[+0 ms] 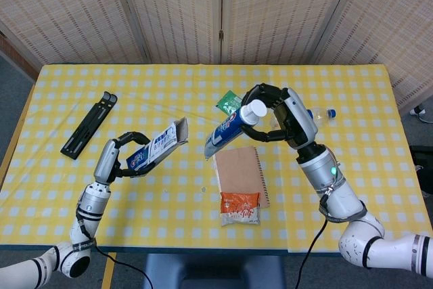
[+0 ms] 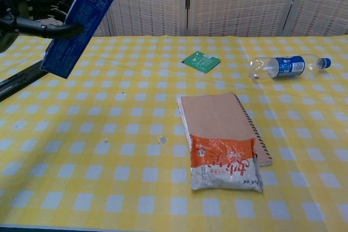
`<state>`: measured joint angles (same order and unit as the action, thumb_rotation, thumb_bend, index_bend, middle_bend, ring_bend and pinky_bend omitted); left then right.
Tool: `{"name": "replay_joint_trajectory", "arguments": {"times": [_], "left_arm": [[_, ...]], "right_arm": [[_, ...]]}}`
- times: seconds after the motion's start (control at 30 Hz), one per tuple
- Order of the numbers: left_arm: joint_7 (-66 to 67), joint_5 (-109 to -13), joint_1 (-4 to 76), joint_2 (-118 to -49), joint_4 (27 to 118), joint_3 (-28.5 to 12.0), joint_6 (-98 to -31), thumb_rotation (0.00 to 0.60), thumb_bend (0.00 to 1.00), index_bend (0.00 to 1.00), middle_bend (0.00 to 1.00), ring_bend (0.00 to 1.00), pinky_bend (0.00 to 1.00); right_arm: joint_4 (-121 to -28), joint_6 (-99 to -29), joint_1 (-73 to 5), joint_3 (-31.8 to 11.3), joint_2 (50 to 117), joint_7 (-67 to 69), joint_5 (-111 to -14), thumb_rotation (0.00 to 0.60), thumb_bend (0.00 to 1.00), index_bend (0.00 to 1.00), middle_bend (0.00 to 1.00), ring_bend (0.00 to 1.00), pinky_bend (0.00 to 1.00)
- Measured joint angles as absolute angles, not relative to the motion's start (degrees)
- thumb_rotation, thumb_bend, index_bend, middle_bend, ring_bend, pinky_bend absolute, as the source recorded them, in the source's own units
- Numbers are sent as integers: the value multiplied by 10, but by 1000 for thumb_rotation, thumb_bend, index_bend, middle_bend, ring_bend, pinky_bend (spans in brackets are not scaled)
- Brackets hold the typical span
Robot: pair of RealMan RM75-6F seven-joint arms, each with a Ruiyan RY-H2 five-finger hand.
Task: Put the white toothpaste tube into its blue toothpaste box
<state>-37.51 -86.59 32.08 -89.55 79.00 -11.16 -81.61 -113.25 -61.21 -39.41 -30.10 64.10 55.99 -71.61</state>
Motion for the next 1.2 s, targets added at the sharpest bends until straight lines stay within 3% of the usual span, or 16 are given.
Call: {"name": "replay_joint_trajectory", "arguments": {"times": [0.37, 1.2], "left_arm": [[-363, -904, 309, -902, 816, -94, -841, 600, 255, 464, 580, 447, 450], [-341, -901, 319, -907, 850, -107, -824, 600, 255, 464, 580, 449, 450]], "right_arm": [[-1123, -607, -401, -315, 652, 580, -703, 600, 296, 777, 678, 599, 536], [-1089, -585, -418, -318, 688, 615, -703, 600, 296, 778, 678, 600, 536]]}}
